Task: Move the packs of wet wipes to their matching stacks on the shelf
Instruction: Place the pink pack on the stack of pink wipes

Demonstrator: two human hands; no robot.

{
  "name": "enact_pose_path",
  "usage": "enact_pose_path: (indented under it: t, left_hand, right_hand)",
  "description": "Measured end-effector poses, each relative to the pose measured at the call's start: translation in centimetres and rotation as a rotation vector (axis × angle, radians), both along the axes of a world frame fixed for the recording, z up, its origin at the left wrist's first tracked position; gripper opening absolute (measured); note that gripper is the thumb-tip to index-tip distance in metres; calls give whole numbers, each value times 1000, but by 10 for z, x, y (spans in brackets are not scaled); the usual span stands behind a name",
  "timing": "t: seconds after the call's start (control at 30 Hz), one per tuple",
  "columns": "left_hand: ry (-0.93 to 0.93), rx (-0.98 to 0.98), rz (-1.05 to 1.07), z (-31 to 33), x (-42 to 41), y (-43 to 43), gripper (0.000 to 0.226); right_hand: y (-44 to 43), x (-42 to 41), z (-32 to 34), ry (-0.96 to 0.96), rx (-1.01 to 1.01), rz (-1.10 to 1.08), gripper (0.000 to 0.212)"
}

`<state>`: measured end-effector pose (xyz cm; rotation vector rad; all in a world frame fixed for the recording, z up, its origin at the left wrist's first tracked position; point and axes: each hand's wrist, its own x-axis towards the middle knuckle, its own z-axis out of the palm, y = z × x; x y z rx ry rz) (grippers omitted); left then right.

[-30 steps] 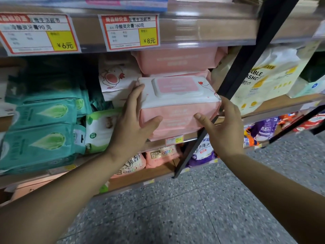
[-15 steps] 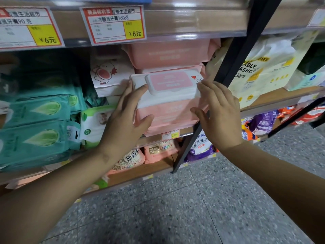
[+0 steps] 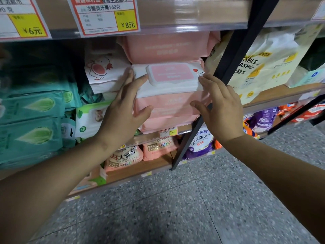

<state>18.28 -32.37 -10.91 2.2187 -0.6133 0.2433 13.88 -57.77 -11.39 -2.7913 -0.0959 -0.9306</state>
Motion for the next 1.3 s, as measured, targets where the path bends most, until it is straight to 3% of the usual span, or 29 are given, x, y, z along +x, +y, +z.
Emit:
enact_pose_path:
  t: [0.83,1.13,1.3]
  left_hand:
    - [-82,41,5,-11,12,-3,72]
    - [-53,-31,-51,-13,12,-1,68]
    - [-47,-52,-51,-17,12,-1,67]
  right_hand:
    - [-3,13,-10,35,205,57,57]
    - [-15,11,0,140,115,97,69]
    - [-10,11,-1,146,80,58,65]
